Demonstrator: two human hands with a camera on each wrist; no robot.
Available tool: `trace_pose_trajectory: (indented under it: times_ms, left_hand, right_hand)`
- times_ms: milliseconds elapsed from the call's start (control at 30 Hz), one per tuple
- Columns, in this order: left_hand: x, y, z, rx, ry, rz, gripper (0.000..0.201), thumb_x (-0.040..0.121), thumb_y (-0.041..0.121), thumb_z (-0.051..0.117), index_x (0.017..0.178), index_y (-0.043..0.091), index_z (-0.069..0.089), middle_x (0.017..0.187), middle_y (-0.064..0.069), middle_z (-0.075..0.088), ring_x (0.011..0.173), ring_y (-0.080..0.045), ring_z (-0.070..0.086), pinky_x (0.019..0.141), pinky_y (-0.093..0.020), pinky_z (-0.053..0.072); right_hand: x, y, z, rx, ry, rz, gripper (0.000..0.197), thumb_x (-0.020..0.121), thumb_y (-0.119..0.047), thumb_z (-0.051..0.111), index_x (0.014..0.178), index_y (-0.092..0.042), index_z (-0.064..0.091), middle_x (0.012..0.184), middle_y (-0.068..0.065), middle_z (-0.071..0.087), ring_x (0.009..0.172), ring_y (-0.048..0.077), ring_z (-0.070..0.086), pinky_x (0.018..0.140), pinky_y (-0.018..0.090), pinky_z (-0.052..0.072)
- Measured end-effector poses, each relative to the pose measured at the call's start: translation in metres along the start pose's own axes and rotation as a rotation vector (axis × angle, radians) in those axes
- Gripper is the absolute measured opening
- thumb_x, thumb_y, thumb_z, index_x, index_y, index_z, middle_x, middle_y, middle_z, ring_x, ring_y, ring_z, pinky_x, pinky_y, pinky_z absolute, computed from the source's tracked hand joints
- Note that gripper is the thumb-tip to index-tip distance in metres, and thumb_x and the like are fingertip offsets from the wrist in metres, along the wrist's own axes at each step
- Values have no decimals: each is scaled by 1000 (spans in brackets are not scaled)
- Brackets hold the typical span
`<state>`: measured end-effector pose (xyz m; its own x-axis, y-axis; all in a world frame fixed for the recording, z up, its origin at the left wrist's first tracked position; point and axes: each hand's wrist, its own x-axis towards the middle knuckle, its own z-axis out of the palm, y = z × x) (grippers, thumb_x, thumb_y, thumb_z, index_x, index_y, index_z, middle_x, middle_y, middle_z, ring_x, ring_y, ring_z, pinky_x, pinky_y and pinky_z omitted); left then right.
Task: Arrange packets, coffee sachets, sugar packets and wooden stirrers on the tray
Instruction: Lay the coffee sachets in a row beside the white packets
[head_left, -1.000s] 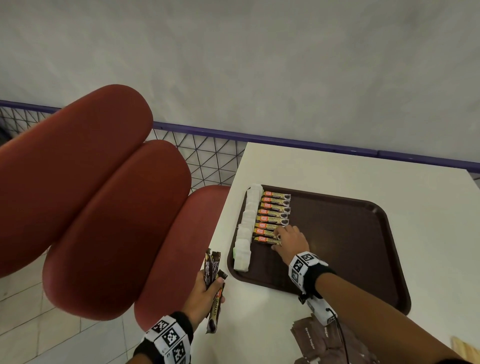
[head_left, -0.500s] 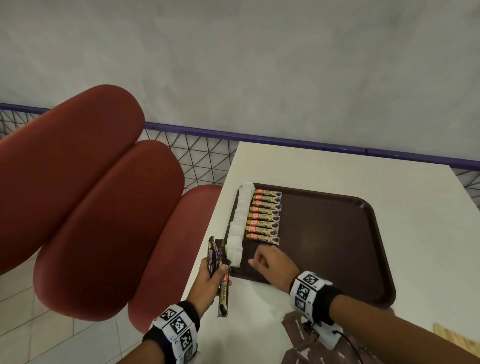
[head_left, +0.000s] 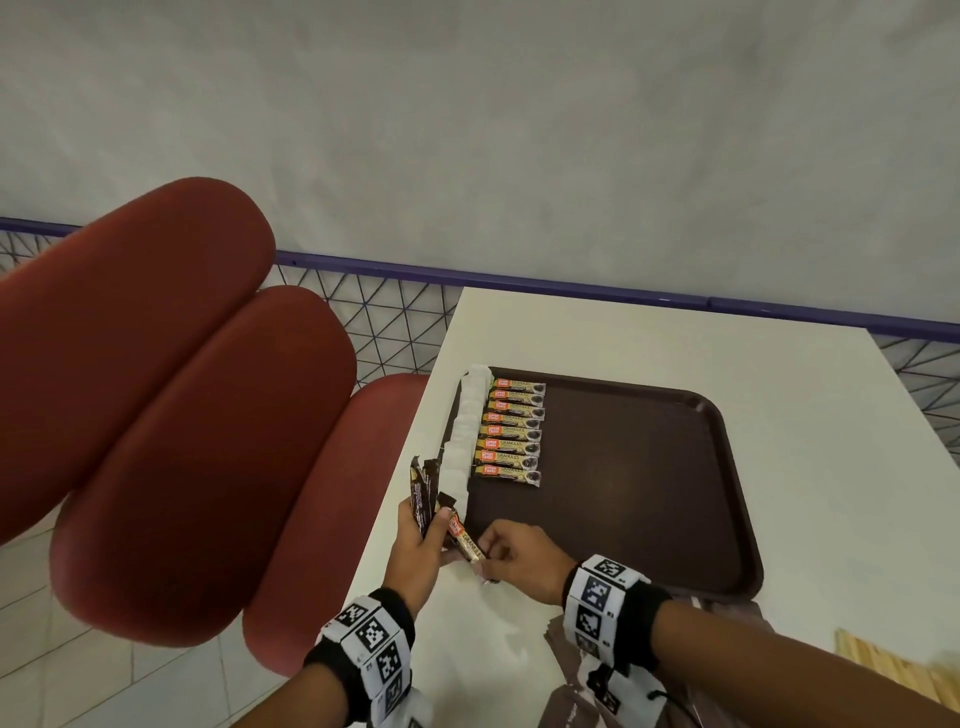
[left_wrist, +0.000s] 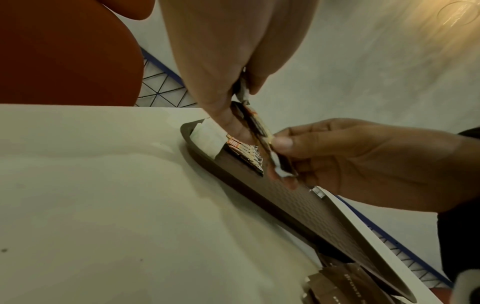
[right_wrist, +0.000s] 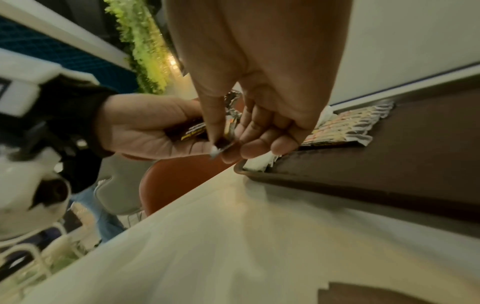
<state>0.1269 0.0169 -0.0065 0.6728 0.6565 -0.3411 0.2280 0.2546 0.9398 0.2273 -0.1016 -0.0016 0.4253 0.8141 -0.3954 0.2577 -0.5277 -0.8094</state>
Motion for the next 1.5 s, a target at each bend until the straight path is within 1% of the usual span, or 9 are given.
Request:
trace_pose_trajectory:
  times_ms: [100, 200, 300, 400, 533, 767, 1000, 1233, 1500]
  left_hand:
    - [0, -2, -4, -14, -1, -6, 20, 97, 13, 47, 116, 10, 43, 106, -12, 61, 88, -22, 65, 73, -34, 59]
    - [-3, -3, -9, -15, 16, -22, 21, 96, 16, 50, 116, 12, 45, 105, -10, 61, 85, -23, 65, 58, -30, 56]
    - [-7, -2, -16, 26, 20, -40, 17, 94, 24, 53, 108, 14, 51, 91, -13, 65, 63, -21, 60, 44, -27, 46]
    - [-9, -2, -21, 88, 21, -58, 23, 92, 33, 55, 98, 11, 56, 68, -8, 63, 45, -16, 49, 39, -23, 36]
    - [-9, -1, -28, 103, 13, -99, 32, 91, 36, 57, 96, 4, 55, 55, 0, 49, 38, -11, 38, 38, -18, 29]
    - [-9, -1, -39, 100, 20, -105, 27, 90, 37, 58, 92, 11, 51, 61, 0, 45, 43, -9, 38, 39, -19, 29]
    - [-8, -3, -47, 89, 13, -118, 22, 92, 34, 56, 102, 15, 53, 70, -3, 49, 45, -8, 41, 39, -19, 28]
    - [-5, -4, -47, 91, -9, -119, 20, 93, 26, 55, 106, 11, 54, 74, -6, 51, 46, -9, 44, 38, -19, 31]
    - [-5, 0, -43, 0, -46, -173, 10, 96, 18, 51, 102, 12, 54, 79, -11, 58, 56, -16, 55, 41, -25, 45]
  right_hand:
    - [-2, 3, -9, 30, 62, 10, 21, 85, -15, 64, 97, -21, 48, 85, 5, 63, 74, 16, 59, 77, 31, 49]
    - [-1, 9, -23, -25, 166, 23, 18, 87, -16, 61, 103, -16, 53, 82, 1, 60, 75, 14, 56, 74, 28, 47]
    - [7, 21, -37, -120, 286, 49, 10, 88, -17, 60, 95, -20, 53, 79, 0, 60, 84, 20, 57, 80, 32, 46]
    - [17, 30, -48, -185, 336, 105, 10, 88, -21, 59, 90, -25, 50, 88, 4, 60, 88, 19, 53, 73, 23, 41]
    - [30, 30, -52, -331, 320, 95, 15, 88, -19, 59, 103, -16, 61, 94, 1, 51, 100, 18, 44, 82, 24, 36]
    - [55, 24, -48, -399, 306, 112, 18, 87, -20, 62, 103, -16, 65, 91, -3, 49, 109, 20, 45, 92, 30, 39]
    - [65, 25, -45, -564, 371, 87, 26, 89, -27, 59, 114, -20, 59, 121, 3, 51, 117, 20, 40, 98, 29, 37]
    - [63, 30, -39, -624, 416, -7, 30, 88, -27, 58, 118, -24, 53, 124, -1, 47, 117, 17, 39, 99, 27, 36]
    - [66, 29, -34, -711, 347, -16, 30, 90, -26, 55, 120, -26, 52, 125, -2, 45, 119, 18, 38, 100, 29, 33]
